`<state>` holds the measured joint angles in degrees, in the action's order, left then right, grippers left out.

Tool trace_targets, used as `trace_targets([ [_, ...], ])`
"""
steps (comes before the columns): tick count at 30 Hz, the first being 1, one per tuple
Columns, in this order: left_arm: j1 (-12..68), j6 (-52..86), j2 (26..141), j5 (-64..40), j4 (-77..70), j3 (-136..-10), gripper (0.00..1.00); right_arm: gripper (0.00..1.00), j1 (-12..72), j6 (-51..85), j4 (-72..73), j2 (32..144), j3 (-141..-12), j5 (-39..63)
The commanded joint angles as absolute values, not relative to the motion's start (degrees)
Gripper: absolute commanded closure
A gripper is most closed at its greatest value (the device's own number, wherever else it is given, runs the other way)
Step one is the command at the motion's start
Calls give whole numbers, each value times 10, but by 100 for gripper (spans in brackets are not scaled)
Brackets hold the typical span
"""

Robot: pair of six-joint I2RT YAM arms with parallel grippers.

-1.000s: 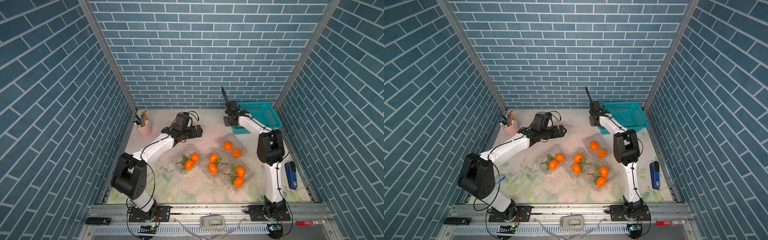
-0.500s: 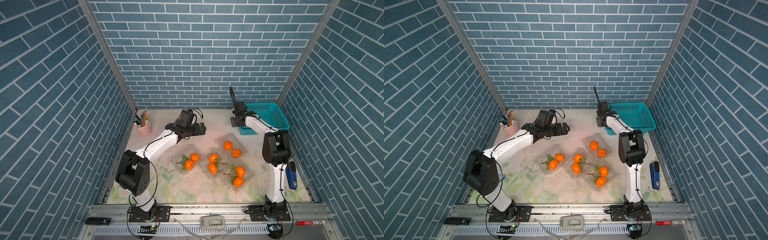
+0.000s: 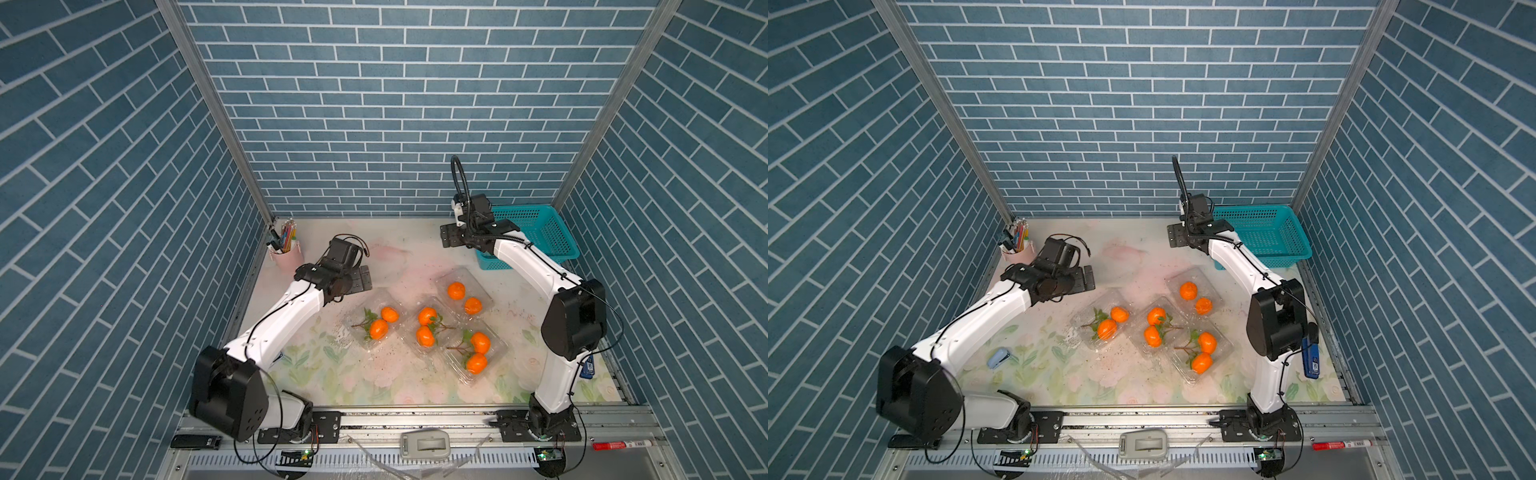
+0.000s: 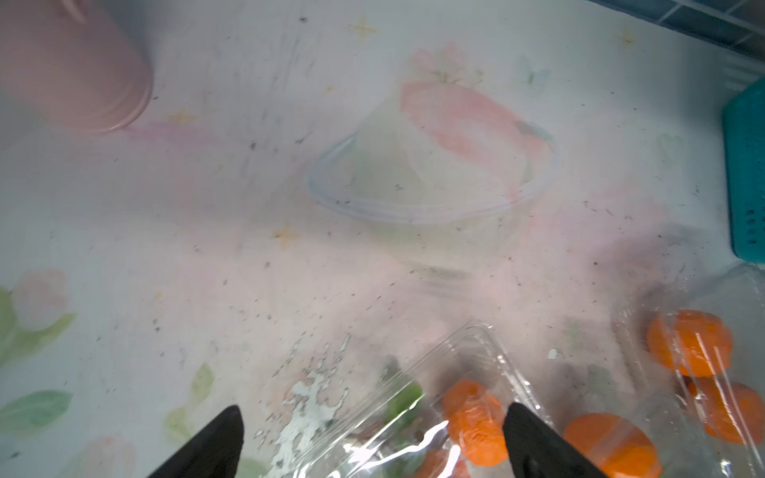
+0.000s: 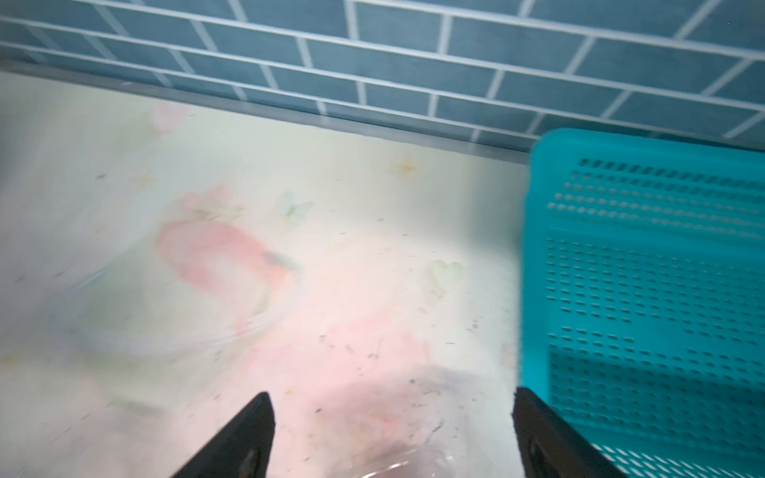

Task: Take oranges out of containers
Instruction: Move the packing box to the center of the board.

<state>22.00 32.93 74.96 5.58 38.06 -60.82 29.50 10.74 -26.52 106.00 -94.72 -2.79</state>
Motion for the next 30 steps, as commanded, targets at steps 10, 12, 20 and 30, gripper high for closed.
trace_targets([
  [10, 210, 507, 594, -88, 273, -380, 1, 3, 434, 214, -206, 1092, -846, 103],
  [12, 210, 528, 579, -89, 244, -357, 1, 2, 446, 227, -198, 1096, -841, 112],
  [20, 213, 606, 622, -148, 88, -300, 1, 6, 482, 280, -176, 1129, -834, 153],
  [30, 205, 599, 709, -128, 40, -374, 1, 32, 479, 319, -189, 1158, -849, 167],
])
